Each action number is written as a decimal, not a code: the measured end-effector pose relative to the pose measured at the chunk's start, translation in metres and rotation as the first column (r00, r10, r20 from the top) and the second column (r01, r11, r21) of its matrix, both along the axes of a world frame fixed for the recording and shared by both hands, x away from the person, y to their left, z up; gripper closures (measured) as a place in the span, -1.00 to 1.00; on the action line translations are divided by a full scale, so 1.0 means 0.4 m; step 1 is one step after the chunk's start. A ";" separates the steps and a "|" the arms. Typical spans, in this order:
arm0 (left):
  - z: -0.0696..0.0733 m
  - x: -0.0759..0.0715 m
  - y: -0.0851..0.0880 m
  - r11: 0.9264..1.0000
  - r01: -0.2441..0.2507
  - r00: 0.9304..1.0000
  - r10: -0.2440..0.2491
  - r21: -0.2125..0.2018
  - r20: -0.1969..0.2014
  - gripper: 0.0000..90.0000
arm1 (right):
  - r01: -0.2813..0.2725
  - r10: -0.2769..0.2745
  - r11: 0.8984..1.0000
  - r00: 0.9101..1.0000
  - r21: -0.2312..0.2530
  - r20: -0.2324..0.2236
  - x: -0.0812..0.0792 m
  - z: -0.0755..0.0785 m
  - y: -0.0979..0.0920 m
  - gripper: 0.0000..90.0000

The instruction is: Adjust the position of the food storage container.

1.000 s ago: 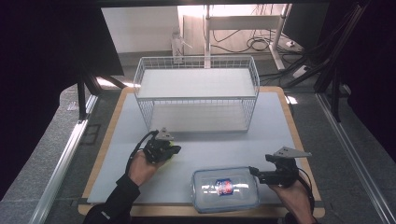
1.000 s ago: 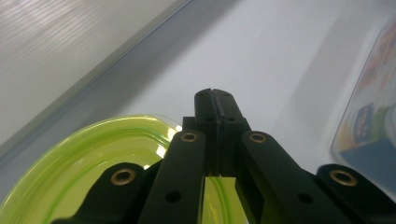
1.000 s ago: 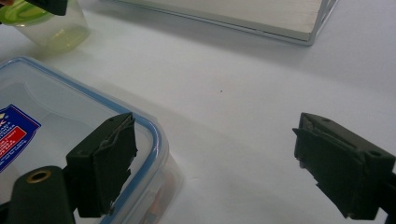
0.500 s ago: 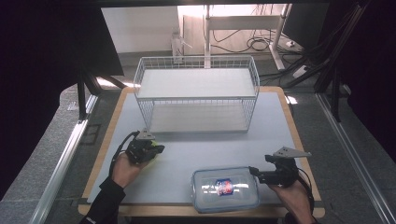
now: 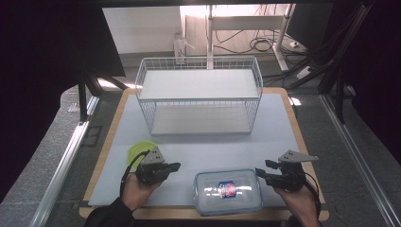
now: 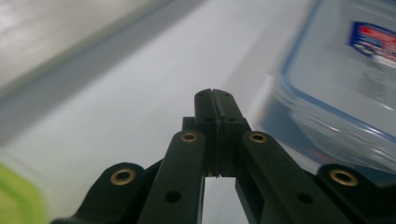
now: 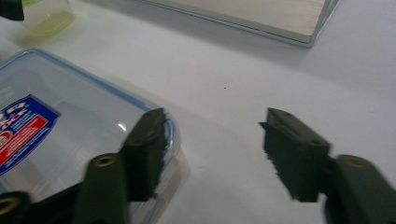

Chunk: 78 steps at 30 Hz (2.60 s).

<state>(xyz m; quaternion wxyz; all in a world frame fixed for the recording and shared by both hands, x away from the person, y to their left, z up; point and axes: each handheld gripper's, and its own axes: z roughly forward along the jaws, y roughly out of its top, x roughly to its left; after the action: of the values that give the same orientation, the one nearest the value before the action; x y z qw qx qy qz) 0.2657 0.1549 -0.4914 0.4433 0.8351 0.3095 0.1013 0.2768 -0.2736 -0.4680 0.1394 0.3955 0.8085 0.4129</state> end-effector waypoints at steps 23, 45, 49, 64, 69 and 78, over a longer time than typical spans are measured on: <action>-0.074 -0.133 -0.112 0.999 0.054 0.995 -0.053 0.010 -0.084 1.00 | -0.091 0.070 0.988 0.984 -0.126 -0.163 -0.127 -0.056 0.007 1.00; -0.063 -0.163 -0.118 0.999 0.045 0.994 -0.042 0.030 -0.098 1.00 | -0.054 0.039 0.995 0.984 -0.088 -0.172 -0.148 -0.052 -0.008 1.00; -0.068 -0.187 -0.118 0.998 0.060 0.991 -0.058 0.016 -0.121 1.00 | -0.079 0.063 0.994 0.981 -0.082 -0.181 -0.176 -0.061 -0.002 1.00; -0.073 -0.128 -0.104 0.998 0.016 0.991 -0.007 0.060 -0.136 1.00 | -0.079 0.063 0.993 0.983 -0.089 -0.170 -0.125 -0.061 0.047 1.00; -0.075 -0.073 -0.087 0.996 0.006 0.989 0.007 0.087 -0.148 1.00 | -0.090 0.074 0.992 0.982 -0.083 -0.174 -0.085 -0.069 0.065 1.00; -0.069 -0.004 -0.071 0.993 -0.048 0.990 0.062 0.112 -0.130 1.00 | -0.095 0.078 0.990 0.984 -0.102 -0.163 -0.018 -0.065 0.099 1.00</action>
<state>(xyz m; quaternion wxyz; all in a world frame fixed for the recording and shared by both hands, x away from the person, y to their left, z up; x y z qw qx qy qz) 0.2640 0.1263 -0.5190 0.3728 0.8539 0.3554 0.0744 0.2698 -0.2340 -0.4938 0.0780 0.3832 0.8549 0.3409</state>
